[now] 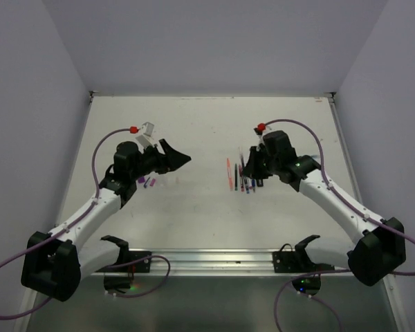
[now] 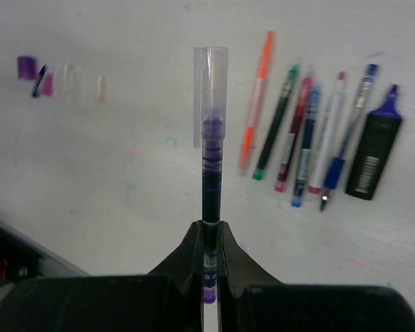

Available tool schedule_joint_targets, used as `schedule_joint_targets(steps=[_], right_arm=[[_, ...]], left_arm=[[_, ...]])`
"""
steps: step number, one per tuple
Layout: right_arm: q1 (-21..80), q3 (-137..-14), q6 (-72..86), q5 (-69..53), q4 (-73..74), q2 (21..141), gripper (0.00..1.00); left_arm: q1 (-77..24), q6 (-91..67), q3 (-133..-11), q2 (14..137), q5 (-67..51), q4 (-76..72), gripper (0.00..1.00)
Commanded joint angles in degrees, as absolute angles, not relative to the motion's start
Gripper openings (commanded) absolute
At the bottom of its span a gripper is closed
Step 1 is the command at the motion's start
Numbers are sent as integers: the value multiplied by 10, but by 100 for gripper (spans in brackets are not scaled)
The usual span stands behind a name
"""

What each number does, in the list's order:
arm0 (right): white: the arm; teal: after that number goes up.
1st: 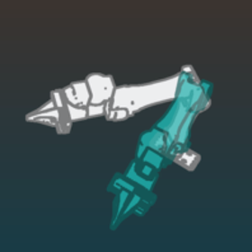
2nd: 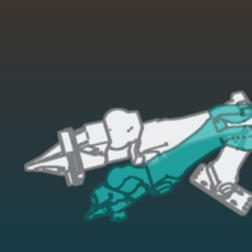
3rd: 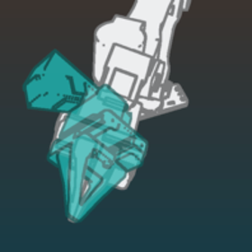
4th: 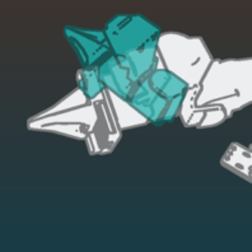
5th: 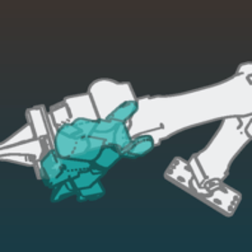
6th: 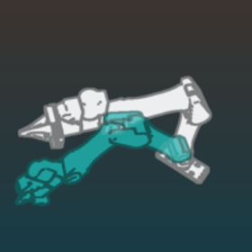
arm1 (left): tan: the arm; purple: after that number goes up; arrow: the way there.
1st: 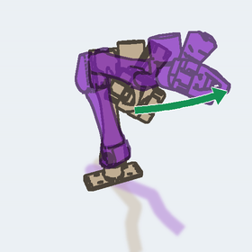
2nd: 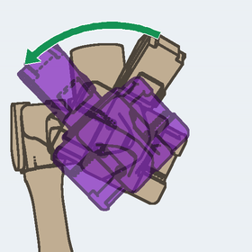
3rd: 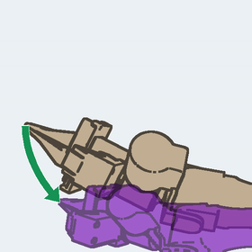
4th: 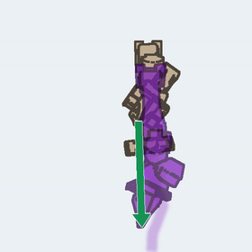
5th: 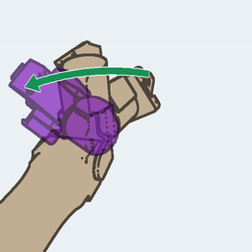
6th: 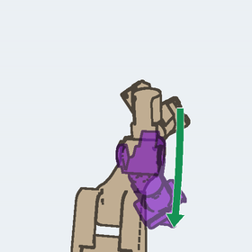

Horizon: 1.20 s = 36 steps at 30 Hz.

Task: Open the pen caps

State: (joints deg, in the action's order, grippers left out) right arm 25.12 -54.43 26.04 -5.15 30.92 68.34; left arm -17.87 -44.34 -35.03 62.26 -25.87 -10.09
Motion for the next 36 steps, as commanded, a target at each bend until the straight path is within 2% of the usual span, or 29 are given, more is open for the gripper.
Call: schedule_joint_targets(steps=[1, 5, 9, 19, 27, 34, 36], right_arm=[[321, -571, 229, -121, 288, 706, 0], [399, -593, 229, -132, 259, 742, 0], [435, -601, 242, -134, 232, 761, 0], [474, -622, 260, -136, 194, 782, 0], [483, -619, 261, -134, 190, 787, 0], [494, -606, 257, -122, 194, 788, 0], [497, -602, 257, -121, 195, 787, 0]], left_arm=[[-191, -485, -344, 624, -303, -168, 74], [-216, -497, -353, 642, -291, -172, 73], [-235, -506, -353, 653, -268, -176, 72], [-297, -521, -354, 698, -224, -197, 67], [-307, -526, -360, 716, -217, -198, 46], [-307, -517, -369, 717, -204, -175, 44], [-307, -513, -370, 716, -203, -174, 39]])
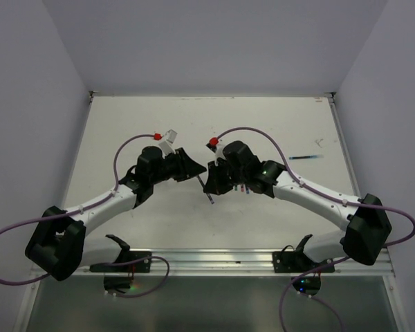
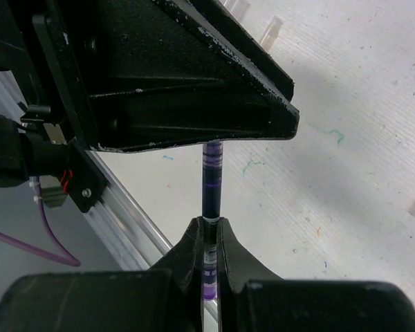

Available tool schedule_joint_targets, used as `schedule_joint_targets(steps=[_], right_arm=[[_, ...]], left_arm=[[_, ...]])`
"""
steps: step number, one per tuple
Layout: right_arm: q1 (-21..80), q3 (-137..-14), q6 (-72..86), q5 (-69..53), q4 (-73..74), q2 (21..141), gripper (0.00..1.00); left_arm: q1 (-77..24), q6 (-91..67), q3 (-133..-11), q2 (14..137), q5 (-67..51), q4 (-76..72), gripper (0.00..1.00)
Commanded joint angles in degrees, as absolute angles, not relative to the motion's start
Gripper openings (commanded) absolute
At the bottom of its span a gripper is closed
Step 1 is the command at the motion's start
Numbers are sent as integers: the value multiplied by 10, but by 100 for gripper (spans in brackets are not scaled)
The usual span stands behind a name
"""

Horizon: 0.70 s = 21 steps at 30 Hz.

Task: Open the pen caps

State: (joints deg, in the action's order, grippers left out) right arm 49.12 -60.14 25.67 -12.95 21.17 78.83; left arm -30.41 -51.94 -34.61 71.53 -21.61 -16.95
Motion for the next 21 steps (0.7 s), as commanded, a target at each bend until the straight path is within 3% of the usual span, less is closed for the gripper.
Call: schedule_joint_targets(steps=[1, 5, 6, 9, 11, 12, 15, 20, 21], right_arm=[[497, -602, 257, -120, 195, 787, 0], [504, -603, 256, -115, 200, 787, 0], [505, -605, 254, -112, 201, 789, 0], [509, -606, 253, -106, 199, 795, 0], [508, -610, 255, -106, 186, 800, 12], [508, -611, 257, -106, 182, 802, 25], [508, -625, 257, -108, 174, 818, 34], [510, -640, 257, -113, 172, 843, 28], [511, -639, 259, -111, 171, 844, 10]], left_arm=[[-306, -513, -369, 717, -203, -174, 36], [-306, -513, -368, 717, -204, -174, 13], [-306, -515, -368, 716, -204, -173, 1], [-307, -524, -365, 716, -212, -179, 0], [-306, -540, -356, 717, -222, -198, 0], [-306, -543, -354, 718, -225, -201, 0], [-306, -552, -349, 719, -233, -208, 0], [-307, -566, -345, 714, -234, -219, 0], [-306, -567, -345, 713, -234, -219, 0]])
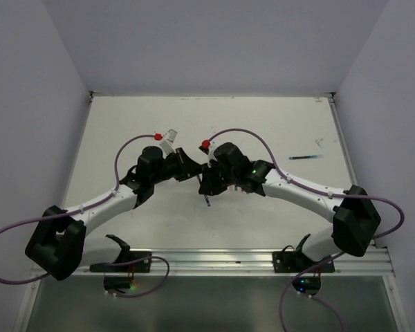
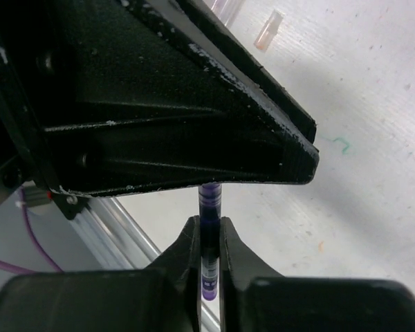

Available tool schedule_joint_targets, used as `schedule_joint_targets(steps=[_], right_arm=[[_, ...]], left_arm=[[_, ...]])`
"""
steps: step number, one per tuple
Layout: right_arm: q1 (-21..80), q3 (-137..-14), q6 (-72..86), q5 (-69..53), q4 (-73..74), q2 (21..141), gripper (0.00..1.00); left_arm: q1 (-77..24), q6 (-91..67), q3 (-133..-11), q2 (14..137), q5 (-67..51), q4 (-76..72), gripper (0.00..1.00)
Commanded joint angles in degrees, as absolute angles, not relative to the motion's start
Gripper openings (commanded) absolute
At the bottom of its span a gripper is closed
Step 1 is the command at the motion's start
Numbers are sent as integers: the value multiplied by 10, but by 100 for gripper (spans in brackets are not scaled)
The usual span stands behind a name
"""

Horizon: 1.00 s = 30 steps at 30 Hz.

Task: Open the pen caps

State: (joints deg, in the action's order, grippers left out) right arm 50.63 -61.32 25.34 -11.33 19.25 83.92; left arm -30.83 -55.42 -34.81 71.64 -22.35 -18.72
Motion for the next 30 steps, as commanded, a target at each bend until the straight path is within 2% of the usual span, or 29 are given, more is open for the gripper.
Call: schedule_joint_targets(steps=[1, 6, 11, 17, 19, 24, 28, 30], right_arm=[[512, -638, 258, -102, 171, 844, 0], [547, -628, 251, -39, 214, 844, 0], [610, -579, 289, -2, 218, 841, 0], [619, -544, 304, 32, 219, 822, 0], [612, -548, 301, 73, 236, 814, 0], [478, -548, 265, 39, 253, 782, 0], [339, -546, 228, 34, 267, 770, 0], [305, -549, 206, 32, 272, 774, 0]], left_arm=[[-306, -567, -347, 714, -233, -216, 0], [-294, -564, -406, 729, -179, -125, 0], [-200, -578, -469, 774, -191, -98, 0], [-127, -561, -482, 776, -219, -98, 0], [-119, -511, -488, 759, -204, -54, 0], [-119, -403, -460, 711, -49, 102, 0], [-115, -367, -419, 679, 50, 150, 0], [-109, -368, -398, 671, 95, 161, 0]])
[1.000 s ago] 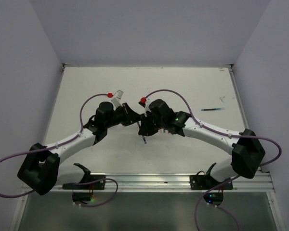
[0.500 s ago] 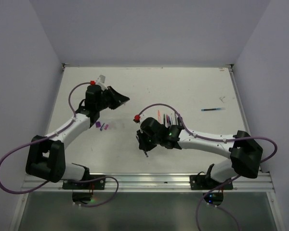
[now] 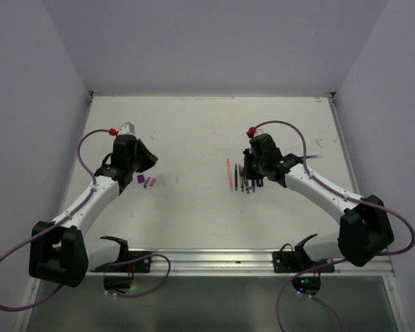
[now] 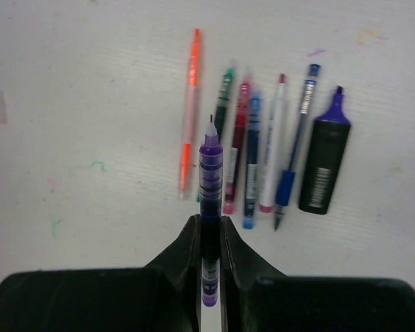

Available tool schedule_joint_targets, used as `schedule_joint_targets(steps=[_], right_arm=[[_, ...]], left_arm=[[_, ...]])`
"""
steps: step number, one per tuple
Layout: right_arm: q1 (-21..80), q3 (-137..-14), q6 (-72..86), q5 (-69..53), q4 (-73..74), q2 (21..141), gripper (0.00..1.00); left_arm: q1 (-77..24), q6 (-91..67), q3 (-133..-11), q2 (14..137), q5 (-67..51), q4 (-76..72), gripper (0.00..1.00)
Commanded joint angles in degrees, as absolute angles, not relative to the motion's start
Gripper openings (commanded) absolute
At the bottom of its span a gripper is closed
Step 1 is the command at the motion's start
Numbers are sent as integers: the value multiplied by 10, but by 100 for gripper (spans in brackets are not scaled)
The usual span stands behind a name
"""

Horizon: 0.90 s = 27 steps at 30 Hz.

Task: Open the pen caps

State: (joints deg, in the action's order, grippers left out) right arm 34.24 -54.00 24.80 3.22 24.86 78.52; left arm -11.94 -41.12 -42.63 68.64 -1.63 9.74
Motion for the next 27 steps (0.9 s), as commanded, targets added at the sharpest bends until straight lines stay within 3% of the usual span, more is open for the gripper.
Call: schedule_joint_targets(steps=[1, 10, 24, 27], right_arm=[[276, -551, 200, 32, 273, 777, 0], [154, -558, 171, -19, 266, 818, 0], [137, -535, 176, -24, 200, 894, 0], [137, -534, 177, -27, 188, 910, 2]], left_arm=[[-107, -371, -392, 664, 123, 163, 0], [-71, -372, -353, 675, 210, 156, 0], [-36, -359, -361, 793, 177, 87, 0], [-32, -357, -356, 800, 171, 72, 9]])
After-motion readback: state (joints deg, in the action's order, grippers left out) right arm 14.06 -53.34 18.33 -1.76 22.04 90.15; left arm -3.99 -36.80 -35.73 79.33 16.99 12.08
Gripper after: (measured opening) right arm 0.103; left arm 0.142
